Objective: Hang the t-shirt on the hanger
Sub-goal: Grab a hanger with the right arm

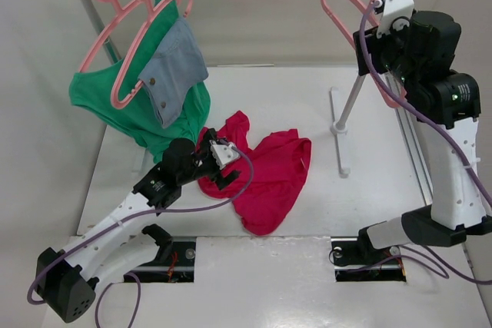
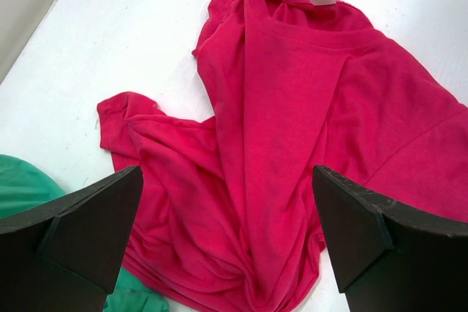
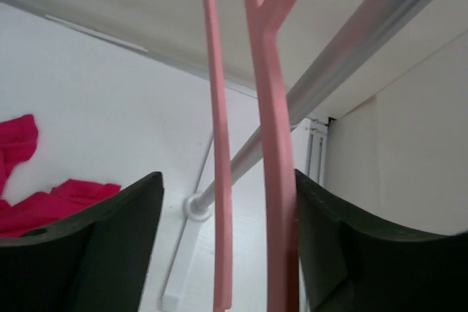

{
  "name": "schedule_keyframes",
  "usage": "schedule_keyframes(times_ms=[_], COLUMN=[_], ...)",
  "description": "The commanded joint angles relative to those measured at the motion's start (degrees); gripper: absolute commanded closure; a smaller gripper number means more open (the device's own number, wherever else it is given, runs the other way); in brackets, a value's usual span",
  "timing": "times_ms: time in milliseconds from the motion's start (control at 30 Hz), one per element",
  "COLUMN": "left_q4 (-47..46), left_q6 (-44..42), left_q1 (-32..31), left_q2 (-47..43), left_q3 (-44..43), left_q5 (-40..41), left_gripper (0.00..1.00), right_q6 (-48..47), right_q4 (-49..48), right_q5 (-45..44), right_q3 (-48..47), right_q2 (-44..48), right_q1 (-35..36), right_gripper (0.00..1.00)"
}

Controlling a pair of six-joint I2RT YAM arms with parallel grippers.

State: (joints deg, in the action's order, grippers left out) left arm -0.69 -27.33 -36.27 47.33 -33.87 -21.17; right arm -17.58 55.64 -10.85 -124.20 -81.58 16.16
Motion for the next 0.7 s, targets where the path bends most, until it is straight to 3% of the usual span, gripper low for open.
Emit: schedule_keyframes(times_ms=[0, 67, 100, 200, 233, 267, 400, 500, 667], left_q4=[-2.3, -2.9, -2.9, -2.9, -3.4, -3.4, -5.5, -6.2, -6.8], left_q6=[-0.9, -0.9, -0.9, -0.9, -0.9, -0.9, -2.1, -2.7, -2.7], left_q1=[-0.3, -0.3, -0.3, -0.3, -0.3, -0.3, -0.3, -0.3, -0.3], left_q2=[-1.1, -1.1, -1.1, -0.5, -0.5, 0.0, 1.4, 3.6, 9.8], left_q3=[-0.2, -0.2, -0.2, -0.2, -0.2, -0.8, -0.8, -2.0, -8.1], left_q5=[-0.6, -0.1, -0.1, -0.1, -0.1, -0.1, 0.6, 1.1, -3.6], left_gripper=[0.0, 0.0, 0.0, 0.0, 0.0, 0.0, 0.0, 0.0, 0.27], right_q6=[1.0, 1.0, 1.0, 1.0, 1.0, 1.0, -0.1, -1.1, -4.4], right_q4=[-1.8, -3.1, -3.1, -3.6, -4.2, -4.2, -7.1, -11.2, -15.2], right_q5=[3.1, 3.1, 3.1, 4.5, 5.0, 5.1, 6.9, 12.9, 21.9], right_q3=[0.4, 2.4, 2.9, 4.3, 4.3, 5.2, 7.5, 9.8, 11.2], right_q2=[2.1, 2.8, 2.8, 3.4, 3.4, 4.0, 5.0, 7.1, 9.2], right_q1=[-0.3, -0.3, -0.3, -0.3, -0.3, -0.3, -0.3, -0.3, -0.3], right_gripper=[0.29, 0.41, 0.55, 0.78, 0.92, 0.98, 1.0, 1.0, 1.0])
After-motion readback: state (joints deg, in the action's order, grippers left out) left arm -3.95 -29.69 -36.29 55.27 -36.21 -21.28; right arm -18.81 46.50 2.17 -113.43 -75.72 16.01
